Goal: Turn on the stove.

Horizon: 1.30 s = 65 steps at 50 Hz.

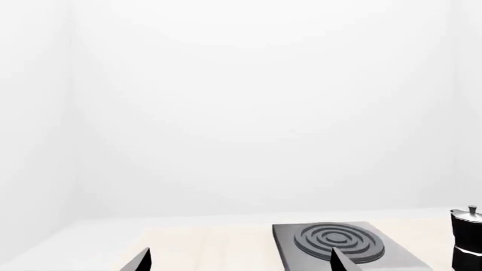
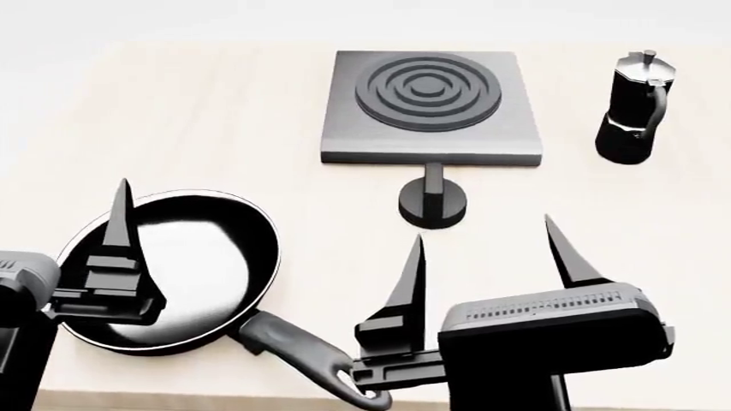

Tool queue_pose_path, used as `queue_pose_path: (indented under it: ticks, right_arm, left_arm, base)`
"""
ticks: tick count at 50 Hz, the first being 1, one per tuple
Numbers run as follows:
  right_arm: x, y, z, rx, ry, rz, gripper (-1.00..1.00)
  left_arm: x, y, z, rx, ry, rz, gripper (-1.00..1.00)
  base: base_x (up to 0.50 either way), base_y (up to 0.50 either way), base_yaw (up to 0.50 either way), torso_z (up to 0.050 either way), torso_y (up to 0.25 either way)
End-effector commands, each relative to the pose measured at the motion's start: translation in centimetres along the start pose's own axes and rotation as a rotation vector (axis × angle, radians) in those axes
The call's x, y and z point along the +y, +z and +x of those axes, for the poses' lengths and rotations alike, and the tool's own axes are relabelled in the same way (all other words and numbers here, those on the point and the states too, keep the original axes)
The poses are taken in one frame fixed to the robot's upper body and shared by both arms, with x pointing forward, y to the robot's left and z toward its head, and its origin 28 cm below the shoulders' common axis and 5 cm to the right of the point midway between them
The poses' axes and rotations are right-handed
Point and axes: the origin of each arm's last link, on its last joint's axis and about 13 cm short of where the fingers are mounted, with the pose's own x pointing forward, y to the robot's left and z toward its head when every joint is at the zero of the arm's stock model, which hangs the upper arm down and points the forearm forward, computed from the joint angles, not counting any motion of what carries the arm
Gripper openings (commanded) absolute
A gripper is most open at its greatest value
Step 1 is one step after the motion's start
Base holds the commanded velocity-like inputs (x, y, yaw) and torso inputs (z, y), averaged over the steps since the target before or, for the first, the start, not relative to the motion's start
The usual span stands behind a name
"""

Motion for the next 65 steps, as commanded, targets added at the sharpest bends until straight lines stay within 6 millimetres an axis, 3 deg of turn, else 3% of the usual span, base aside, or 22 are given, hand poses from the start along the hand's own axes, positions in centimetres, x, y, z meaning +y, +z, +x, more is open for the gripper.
queue_pose_path:
  ticks: [1, 65]
  right_arm:
    - [0.07, -0.05, 0.0, 0.006, 0.009, 0.005, 1.0]
    - [0.03, 0.07, -0.11, 0.007, 0.008, 0.004, 1.0]
  left_arm:
    - [-0.04, 0.07, -0.05, 0.002, -0.001, 0.001, 1.0]
    - [-0.07, 0.16, -0.07, 0.001, 0.001, 0.001, 1.0]
  base:
    - [0.15, 0.0, 0.0, 0.0, 0.0]
    - [0.17, 0.0, 0.0, 0.0, 0.0]
